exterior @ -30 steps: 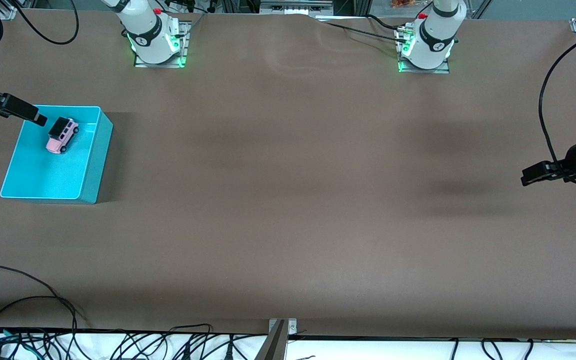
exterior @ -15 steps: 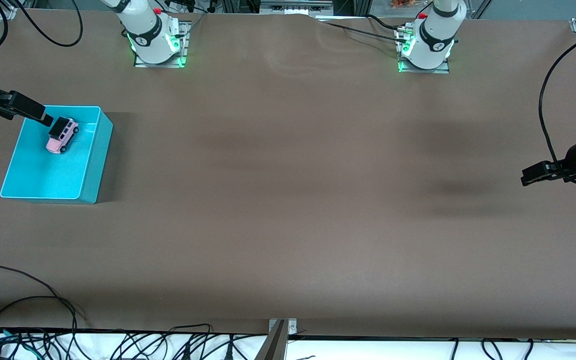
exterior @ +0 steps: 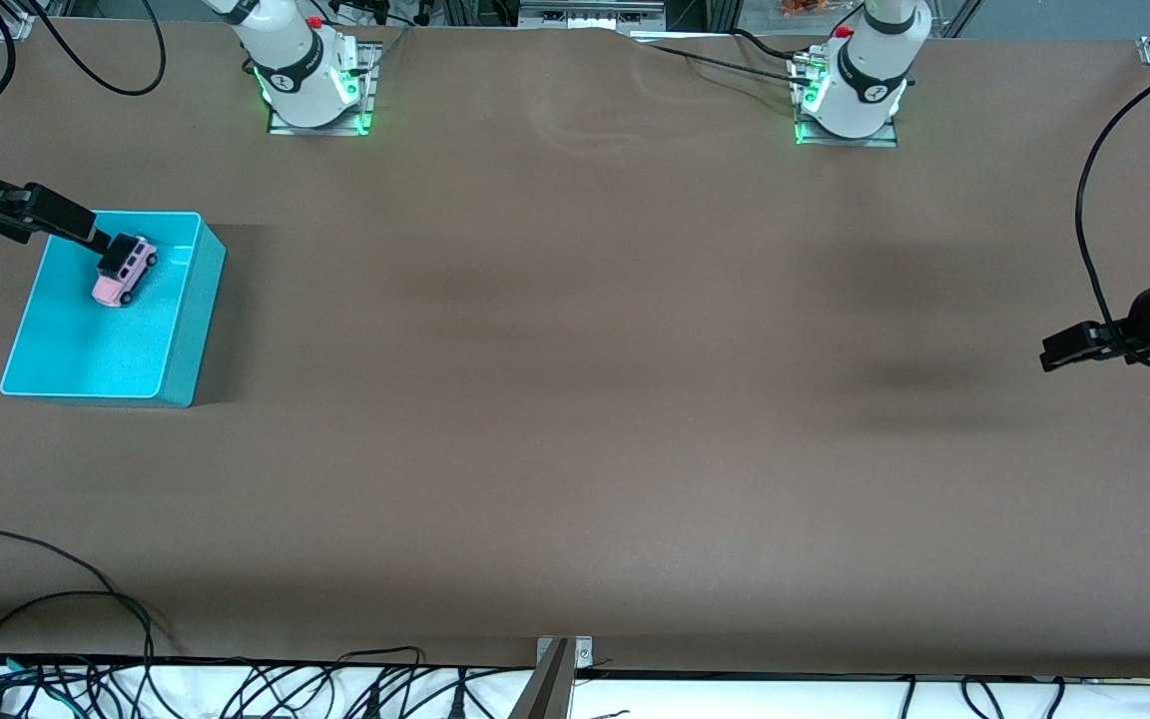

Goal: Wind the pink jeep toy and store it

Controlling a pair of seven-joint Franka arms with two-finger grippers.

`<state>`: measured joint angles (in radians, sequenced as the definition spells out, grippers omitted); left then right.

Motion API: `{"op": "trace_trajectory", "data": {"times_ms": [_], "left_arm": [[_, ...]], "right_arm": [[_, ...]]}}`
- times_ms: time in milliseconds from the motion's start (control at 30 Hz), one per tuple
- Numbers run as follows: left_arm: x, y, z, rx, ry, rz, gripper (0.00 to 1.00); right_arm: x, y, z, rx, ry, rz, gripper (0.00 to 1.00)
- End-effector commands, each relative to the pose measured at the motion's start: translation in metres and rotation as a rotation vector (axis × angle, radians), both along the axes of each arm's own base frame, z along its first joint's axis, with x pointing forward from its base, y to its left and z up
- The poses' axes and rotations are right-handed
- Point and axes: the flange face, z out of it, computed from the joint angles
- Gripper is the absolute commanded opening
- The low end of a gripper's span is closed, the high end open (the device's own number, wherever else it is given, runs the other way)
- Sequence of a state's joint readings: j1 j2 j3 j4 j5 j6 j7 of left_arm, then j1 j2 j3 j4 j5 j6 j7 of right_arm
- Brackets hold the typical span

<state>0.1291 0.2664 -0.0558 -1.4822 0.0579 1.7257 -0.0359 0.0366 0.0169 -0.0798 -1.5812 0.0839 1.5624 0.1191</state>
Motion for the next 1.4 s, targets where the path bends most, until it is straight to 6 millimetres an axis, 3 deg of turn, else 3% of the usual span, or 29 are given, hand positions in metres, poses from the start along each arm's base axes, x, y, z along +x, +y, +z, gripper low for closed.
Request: {"op": "trace_trajectory", "data": {"times_ms": [0,700,800,1033,1367], "left_arm": [[-0.004,0.001,0.003,-0.021,0.002,-0.009,1.00],[-0.004,0.000,0.003,-0.023,0.002,-0.011,1.00],[-0.005,0.000,0.006,-0.024,-0.003,-0.013,1.00],[-0.009,-0.002,0.020,-0.043,-0.027,-0.009,1.00],[-0.012,-0.002,0.036,-0.044,-0.055,-0.009,1.00]], "right_arm": [[0.002,-0.002,0.004,-0.024,0.002,0.017,1.00],[0.003,-0.003,-0.001,-0.024,0.013,0.048,1.00],[0.003,-0.005,0.000,-0.025,0.011,0.048,1.00],[0.005,0.012,0.001,-0.110,0.002,0.113,1.00],[0.006,0.004,0.000,-0.108,-0.003,0.187,1.00]]}}
